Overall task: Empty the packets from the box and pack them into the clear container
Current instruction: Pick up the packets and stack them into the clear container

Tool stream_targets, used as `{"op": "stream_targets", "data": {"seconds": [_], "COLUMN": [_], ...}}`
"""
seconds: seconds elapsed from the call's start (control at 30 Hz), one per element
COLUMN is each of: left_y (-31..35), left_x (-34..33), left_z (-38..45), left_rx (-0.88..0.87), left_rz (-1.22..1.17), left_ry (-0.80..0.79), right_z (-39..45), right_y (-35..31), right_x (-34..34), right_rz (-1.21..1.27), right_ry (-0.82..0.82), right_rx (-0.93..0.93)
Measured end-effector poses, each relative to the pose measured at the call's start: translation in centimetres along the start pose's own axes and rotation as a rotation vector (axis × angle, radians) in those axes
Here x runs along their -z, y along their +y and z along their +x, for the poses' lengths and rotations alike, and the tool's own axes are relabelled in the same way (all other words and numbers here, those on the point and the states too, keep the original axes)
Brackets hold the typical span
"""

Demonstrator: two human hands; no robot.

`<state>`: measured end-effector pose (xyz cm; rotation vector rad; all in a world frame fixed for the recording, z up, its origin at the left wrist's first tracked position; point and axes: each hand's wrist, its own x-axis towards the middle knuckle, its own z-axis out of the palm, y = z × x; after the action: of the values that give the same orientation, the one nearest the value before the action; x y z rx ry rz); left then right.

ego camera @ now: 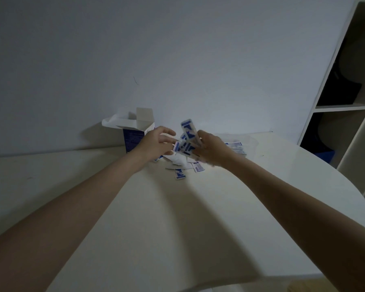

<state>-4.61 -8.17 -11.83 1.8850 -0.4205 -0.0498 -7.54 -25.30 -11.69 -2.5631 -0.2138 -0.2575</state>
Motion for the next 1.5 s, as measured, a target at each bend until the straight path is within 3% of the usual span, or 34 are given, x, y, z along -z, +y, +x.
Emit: {"op": "stream_targets", "data": {"seconds": [0.07, 0.17, 0.3, 0.43, 0.83, 0.97, 1.33, 1.5], "left_y": [-0.9, -2.0, -3.0, -3.1, -1.6, -1.9, -2.1, -1.6], "left_x": [-0.3, -1.9, -3.9, -4.6, -6.5, -6.9, -6.5, -6.0], "left_z": [0.3, 0.1, -0.6, -0.6, -1.1, -0.8, -0.9, -1.4], "left_rx": [0.081, 0.11, 0.069, 0.103, -0.044, -0.109, 0.011, 0.114], "left_rz": [0.065, 0.264, 0.47, 0.615, 0.699, 0.679, 0.558, 0.416], "left_ry": [-0.086, -0.212, -0.306, -0.249, -0.261, -0.186, -0.123, -0.192], "right_z": [-0.2, -0.9, -1.9, -1.7, -1.9, -2.3, -2.4, -2.3], "right_y": [0.5, 2.1, 3.7, 5.2, 5.6, 5.6, 5.5, 5.6], "right_x": [0.1, -0.5, -1.1, -0.1, 0.5, 1.2, 1.1, 1.0], "right_rz": [-0.245, -0.395, -0.405, -0.429, -0.309, -0.234, -0.261, -0.29], "right_ry": [0.013, -0.066, -0.222, -0.294, -0.238, -0.334, -0.327, -0.29], "right_rx": [0.12, 0.198, 0.103, 0.021, 0.038, -0.028, -0.09, -0.101]}}
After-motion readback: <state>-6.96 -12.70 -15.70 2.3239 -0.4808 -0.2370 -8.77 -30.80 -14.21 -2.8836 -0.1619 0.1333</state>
